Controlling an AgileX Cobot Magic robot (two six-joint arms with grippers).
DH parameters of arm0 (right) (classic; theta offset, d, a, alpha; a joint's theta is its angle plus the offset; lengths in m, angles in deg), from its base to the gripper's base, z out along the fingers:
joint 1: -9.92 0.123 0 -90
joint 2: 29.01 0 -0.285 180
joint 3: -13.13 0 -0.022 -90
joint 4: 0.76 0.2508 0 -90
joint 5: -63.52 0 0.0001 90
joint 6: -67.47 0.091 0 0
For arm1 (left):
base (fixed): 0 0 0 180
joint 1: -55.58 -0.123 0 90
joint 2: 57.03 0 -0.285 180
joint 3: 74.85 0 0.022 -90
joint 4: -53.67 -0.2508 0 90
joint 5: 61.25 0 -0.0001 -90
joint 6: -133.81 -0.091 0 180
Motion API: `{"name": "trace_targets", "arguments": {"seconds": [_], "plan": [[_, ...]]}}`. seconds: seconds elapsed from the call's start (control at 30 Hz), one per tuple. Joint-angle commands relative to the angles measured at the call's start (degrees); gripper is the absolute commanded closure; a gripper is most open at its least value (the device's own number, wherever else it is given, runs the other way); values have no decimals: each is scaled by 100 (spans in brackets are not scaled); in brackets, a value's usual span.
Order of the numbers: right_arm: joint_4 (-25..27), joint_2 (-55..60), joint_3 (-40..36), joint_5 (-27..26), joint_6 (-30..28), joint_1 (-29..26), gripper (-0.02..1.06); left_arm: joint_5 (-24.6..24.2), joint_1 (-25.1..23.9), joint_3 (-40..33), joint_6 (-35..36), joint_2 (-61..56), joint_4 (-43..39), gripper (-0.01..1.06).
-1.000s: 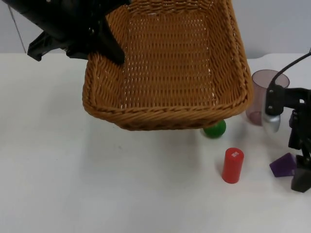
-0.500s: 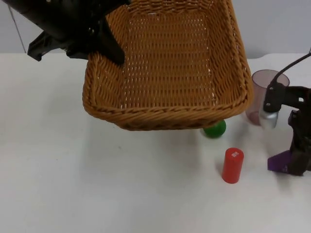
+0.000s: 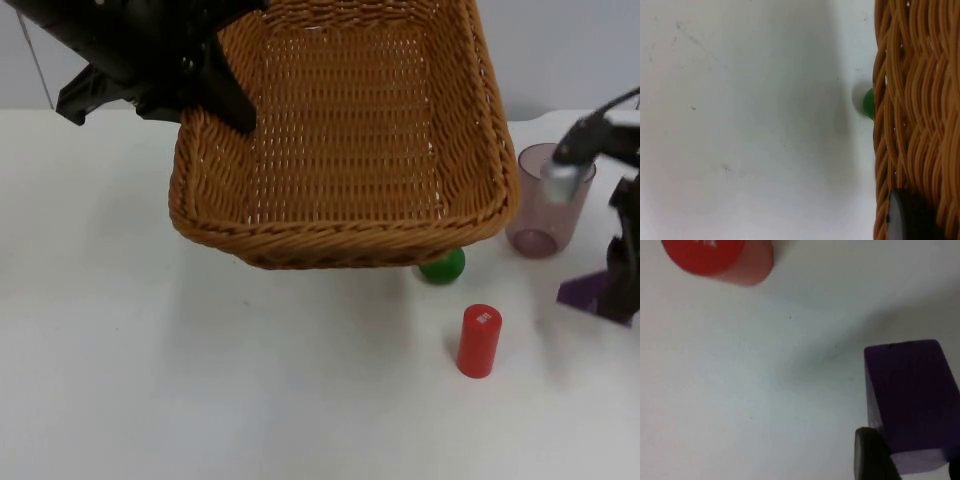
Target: Pick up the basket with the left hand and place the triangular block into the basket with the right hand.
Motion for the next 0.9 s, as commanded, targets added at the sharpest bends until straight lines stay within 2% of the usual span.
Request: {"name": "trace_targets", "arguments": {"seconds": [0.0,0.3,0.5,0.63,0.8,0.87], "plan": [[47,-285,23,246,209,12,105,33,35,12,-4,-58,98,105],[26,-1770,23,493,713,36,105,44,35,12,-4,-58,110,105],[99,-2595,23,-23,1073,36,105,130,35,12,-4,-58,250,105],[439,-2857,23,-284,1145,36,105,130,35,12,-4,-58,250,105],[1636,-2886,23,-763,966,58,105,129,35,12,-4,-58,239,105],[1799,-2886,23,-929,875,106,105,129,35,12,-4,-58,239,105]]}}
